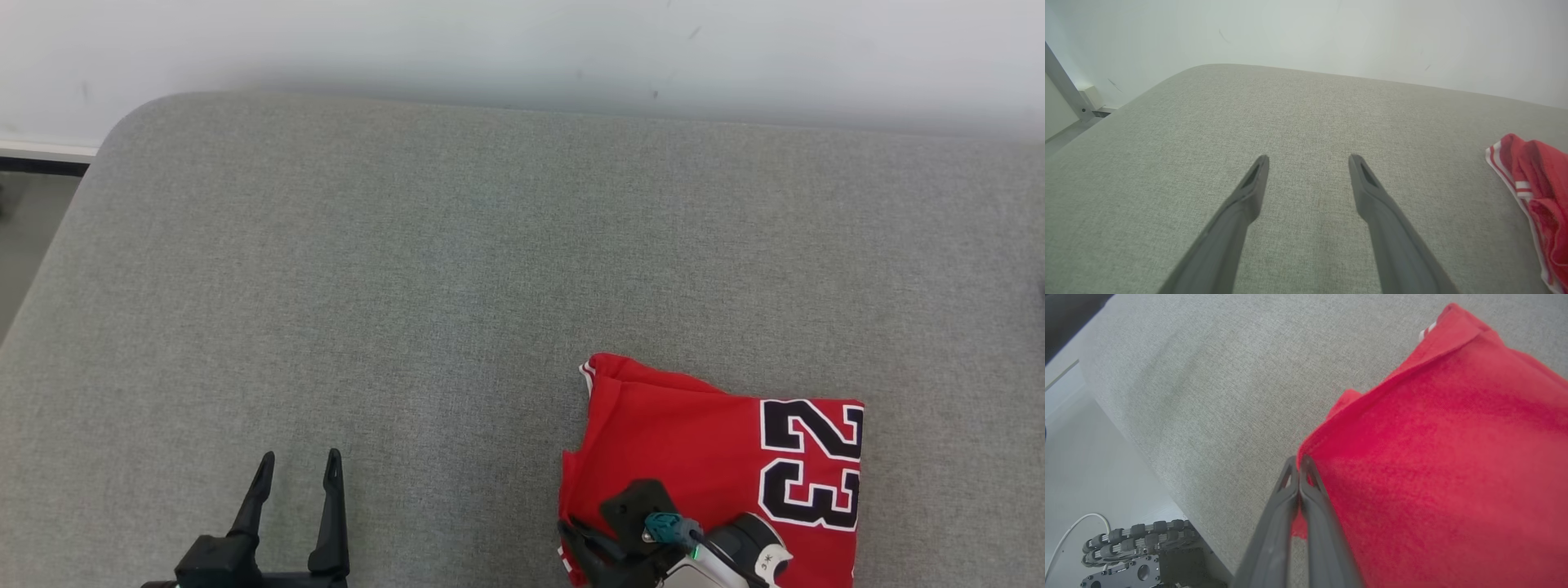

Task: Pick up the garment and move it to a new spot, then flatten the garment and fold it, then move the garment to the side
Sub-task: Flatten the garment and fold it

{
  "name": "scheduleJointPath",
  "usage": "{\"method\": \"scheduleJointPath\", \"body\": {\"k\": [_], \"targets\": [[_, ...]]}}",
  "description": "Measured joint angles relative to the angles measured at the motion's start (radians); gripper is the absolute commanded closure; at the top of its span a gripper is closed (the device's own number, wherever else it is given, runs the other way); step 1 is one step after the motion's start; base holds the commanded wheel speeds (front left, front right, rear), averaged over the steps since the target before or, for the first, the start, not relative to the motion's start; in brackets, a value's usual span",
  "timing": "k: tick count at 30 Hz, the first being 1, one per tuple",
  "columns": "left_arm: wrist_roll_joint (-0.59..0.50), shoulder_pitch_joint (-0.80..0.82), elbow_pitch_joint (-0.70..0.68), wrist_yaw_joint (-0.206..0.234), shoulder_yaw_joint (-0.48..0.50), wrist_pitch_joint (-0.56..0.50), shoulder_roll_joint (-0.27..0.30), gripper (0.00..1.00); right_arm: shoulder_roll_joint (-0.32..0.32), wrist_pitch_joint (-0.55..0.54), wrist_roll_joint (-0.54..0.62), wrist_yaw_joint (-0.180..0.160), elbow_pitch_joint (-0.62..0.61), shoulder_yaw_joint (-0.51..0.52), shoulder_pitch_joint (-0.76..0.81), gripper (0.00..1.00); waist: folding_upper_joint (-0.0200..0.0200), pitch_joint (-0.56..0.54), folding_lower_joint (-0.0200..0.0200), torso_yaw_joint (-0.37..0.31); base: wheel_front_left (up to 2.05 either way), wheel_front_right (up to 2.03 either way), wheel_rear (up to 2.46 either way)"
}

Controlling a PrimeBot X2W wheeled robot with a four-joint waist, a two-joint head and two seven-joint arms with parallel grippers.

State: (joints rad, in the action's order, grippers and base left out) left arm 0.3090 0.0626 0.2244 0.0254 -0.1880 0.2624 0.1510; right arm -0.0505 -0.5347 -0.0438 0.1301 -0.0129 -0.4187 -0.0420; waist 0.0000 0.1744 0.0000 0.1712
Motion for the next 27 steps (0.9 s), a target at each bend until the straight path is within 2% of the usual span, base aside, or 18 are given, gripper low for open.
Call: {"method": "scheduleJointPath", "body": {"k": [1,10,16,23,27], "targets": [[0.000,0.000,0.001,0.000,0.000,0.000,0.000,0.00,0.000,-0.002,0.002,0.000,0.005,-0.002,0.000,0.00,0.0000,0.000,0.0000,0.000,0.00,0.00,0.00],[0.000,-0.001,0.008,0.000,0.003,0.000,0.001,0.00,0.000,-0.002,-0.042,0.000,-0.050,0.074,0.005,0.00,0.0000,-0.016,0.0000,-0.009,0.00,0.00,0.00],[-0.008,-0.010,-0.009,0.001,0.009,0.000,0.007,0.00,0.000,0.021,-0.047,0.000,-0.125,0.196,0.025,0.00,0.0000,-0.040,0.0000,-0.023,0.00,0.00,0.00],[-0.043,-0.037,-0.049,0.011,0.018,0.000,0.012,0.00,0.000,0.167,-0.068,0.000,-0.162,0.415,0.050,0.00,-0.0001,-0.078,0.0000,-0.044,0.00,0.00,0.00],[-0.069,-0.053,-0.071,0.011,0.019,0.000,0.009,0.00,-0.001,0.273,-0.067,0.000,-0.142,0.502,0.061,0.00,0.0000,-0.100,0.0000,-0.060,0.00,0.00,0.00]]}}
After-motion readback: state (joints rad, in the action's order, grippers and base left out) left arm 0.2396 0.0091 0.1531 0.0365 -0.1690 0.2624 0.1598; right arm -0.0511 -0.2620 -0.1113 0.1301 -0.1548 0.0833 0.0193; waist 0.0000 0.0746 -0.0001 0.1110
